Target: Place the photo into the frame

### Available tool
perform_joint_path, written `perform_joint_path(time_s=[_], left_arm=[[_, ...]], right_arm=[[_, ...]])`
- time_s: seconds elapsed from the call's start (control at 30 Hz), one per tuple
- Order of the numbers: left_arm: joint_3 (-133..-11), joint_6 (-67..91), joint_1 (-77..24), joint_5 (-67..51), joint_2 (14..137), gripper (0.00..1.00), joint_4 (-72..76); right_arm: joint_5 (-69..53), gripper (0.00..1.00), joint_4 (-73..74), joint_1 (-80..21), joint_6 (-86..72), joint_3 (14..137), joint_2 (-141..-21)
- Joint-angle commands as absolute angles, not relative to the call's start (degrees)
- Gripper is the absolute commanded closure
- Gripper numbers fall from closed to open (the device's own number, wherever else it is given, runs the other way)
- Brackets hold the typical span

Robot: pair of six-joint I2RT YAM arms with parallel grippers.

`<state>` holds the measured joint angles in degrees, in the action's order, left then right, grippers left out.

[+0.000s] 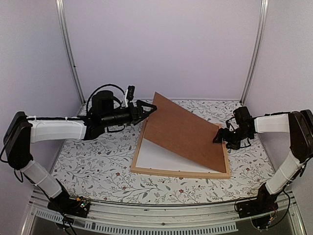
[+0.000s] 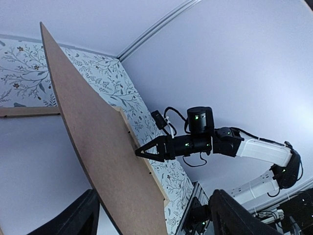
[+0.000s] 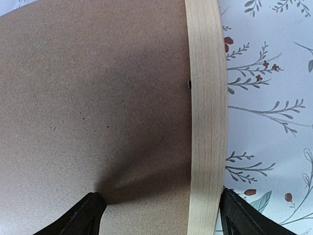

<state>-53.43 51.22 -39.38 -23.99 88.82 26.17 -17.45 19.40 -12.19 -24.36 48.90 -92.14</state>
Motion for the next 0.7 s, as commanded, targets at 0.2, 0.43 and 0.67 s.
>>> perform_joint_path(time_s=[0.2,0.43,0.67], left_arm=[[-57.10,48.34,-43.60,-28.83,90.88,0.20,19.40],[-61.21,44.29,-45.52,-21.18,90.90,0.16,8.81],[-65.41,42.16,-48.33,-11.18,90.88,0.14,0.32]], right_arm=[[-33.99,0.15,15.20,-14.16,-24.83,50.53,-89.03],[-34.10,0.15,14.71,-14.09,-24.52,50.37,-89.81],[-34.01,0.15,14.67,-14.09,-24.35,50.45,-90.16]])
